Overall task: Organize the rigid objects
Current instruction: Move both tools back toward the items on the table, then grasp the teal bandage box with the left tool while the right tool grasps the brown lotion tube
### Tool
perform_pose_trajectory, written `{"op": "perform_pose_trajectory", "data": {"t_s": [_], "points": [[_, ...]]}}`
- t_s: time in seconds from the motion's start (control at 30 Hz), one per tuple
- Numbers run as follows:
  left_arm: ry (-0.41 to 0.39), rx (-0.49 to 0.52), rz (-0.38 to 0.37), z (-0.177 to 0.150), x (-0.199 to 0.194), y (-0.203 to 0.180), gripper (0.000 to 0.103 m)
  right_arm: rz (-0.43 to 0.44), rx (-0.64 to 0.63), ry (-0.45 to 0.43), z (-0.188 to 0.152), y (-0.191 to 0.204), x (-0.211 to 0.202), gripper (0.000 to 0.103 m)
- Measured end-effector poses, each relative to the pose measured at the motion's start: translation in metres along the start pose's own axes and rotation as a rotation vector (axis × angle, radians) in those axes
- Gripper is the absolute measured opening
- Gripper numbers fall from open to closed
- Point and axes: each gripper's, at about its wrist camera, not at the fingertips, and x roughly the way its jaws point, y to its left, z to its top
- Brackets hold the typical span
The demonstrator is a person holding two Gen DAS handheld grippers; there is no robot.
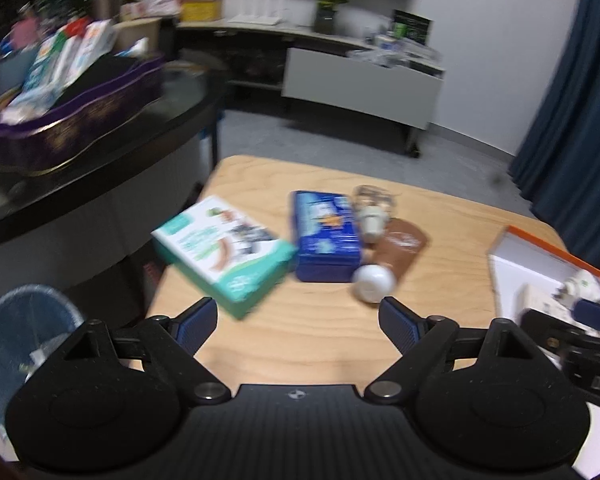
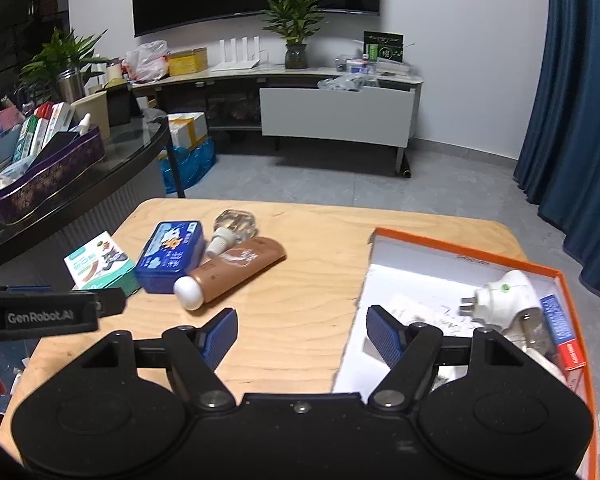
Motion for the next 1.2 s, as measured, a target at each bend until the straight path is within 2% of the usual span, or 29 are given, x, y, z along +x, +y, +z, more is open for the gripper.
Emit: {"op": "perform_pose_trajectory", "data": {"t_s": [0.17, 0.37, 0.63, 0.7, 0.83, 0.9, 0.93, 1.0, 1.07, 1.1, 1.17, 1.2], "points": [[0.016, -0.128, 0.044, 0.004, 0.014, 0.031, 0.090, 0.006, -0.004, 0.011, -0.003, 0.004, 0.007, 0.084], [0.046, -0.271, 0.073, 0.029, 0.039, 0.046, 0.095, 0.013, -0.006, 0.018, -0.006, 0.006, 0.012, 0.084], [0.116, -0.340, 0.199, 0.059, 0.079, 0.039, 0.099, 0.015, -0.008, 0.018, -0.007, -0.002, 0.018, 0.084], [0.135, -0.315, 0.219, 0.062, 0.089, 0.038, 0.101, 0.013, -0.006, 0.018, -0.008, -0.002, 0.019, 0.084], [0.127, -0.239, 0.190, 0.057, 0.091, 0.038, 0.095, 0.014, 0.004, 0.017, -0.008, -0.007, 0.021, 0.084], [0.097, -0.172, 0.131, 0.051, 0.086, 0.037, 0.088, 0.015, 0.010, 0.017, -0.008, -0.009, 0.022, 0.084], [0.085, -0.135, 0.088, 0.046, 0.081, 0.038, 0.081, 0.016, 0.014, 0.017, -0.008, -0.010, 0.022, 0.084], [0.083, -0.031, -0.002, 0.036, 0.070, 0.036, 0.075, 0.022, 0.019, 0.020, -0.008, -0.009, 0.024, 0.084], [0.090, 0.085, -0.029, 0.023, 0.060, 0.031, 0.075, 0.029, 0.016, 0.023, -0.008, -0.006, 0.026, 0.084], [0.086, 0.111, -0.025, 0.018, 0.056, 0.030, 0.075, 0.031, 0.013, 0.024, -0.009, -0.004, 0.026, 0.084], [0.080, 0.117, -0.011, 0.011, 0.055, 0.032, 0.076, 0.039, 0.014, 0.031, -0.008, 0.001, 0.029, 0.084], [0.072, 0.113, -0.004, 0.009, 0.057, 0.033, 0.082, 0.045, 0.014, 0.035, -0.008, 0.003, 0.031, 0.084]]}}
